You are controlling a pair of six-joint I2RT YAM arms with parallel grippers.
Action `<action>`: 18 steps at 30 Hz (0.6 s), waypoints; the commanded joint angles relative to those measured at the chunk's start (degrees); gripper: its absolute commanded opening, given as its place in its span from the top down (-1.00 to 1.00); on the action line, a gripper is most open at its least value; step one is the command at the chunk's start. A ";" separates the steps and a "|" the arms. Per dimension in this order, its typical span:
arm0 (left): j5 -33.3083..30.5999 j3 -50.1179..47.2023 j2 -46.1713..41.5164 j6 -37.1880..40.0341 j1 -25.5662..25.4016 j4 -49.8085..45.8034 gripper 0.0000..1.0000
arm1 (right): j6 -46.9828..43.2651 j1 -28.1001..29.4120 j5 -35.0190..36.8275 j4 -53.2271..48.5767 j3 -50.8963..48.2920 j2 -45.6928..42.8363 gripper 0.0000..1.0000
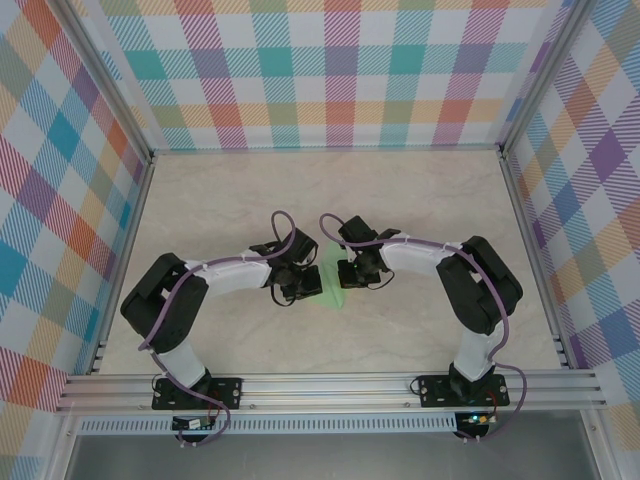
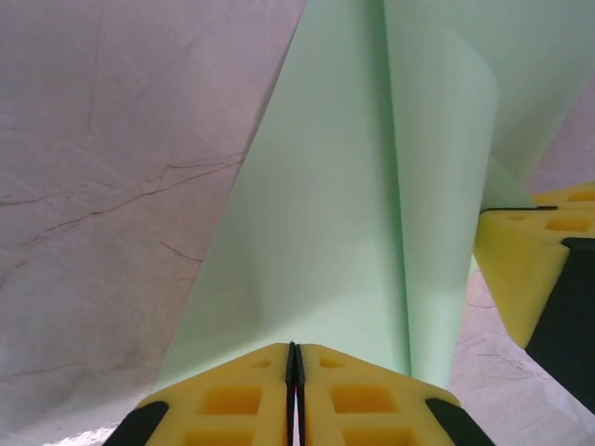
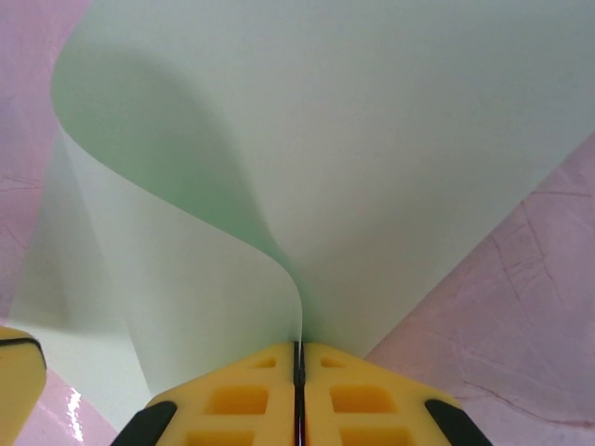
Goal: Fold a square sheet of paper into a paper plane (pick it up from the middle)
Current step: Fold the triangle a second time at the center of the table.
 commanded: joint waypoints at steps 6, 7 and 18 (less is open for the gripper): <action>0.90 -0.97 2.50 -0.37 0.37 0.17 0.81 | -1.08 -0.33 -0.83 0.51 1.83 -0.24 0.82; 0.83 -1.09 2.53 -0.40 0.37 0.18 0.81 | -1.12 -0.32 -0.83 0.41 1.85 -0.08 0.82; 0.12 -1.20 2.52 0.00 0.37 -0.70 0.82 | -1.45 -0.33 -0.15 -0.95 2.60 1.31 0.81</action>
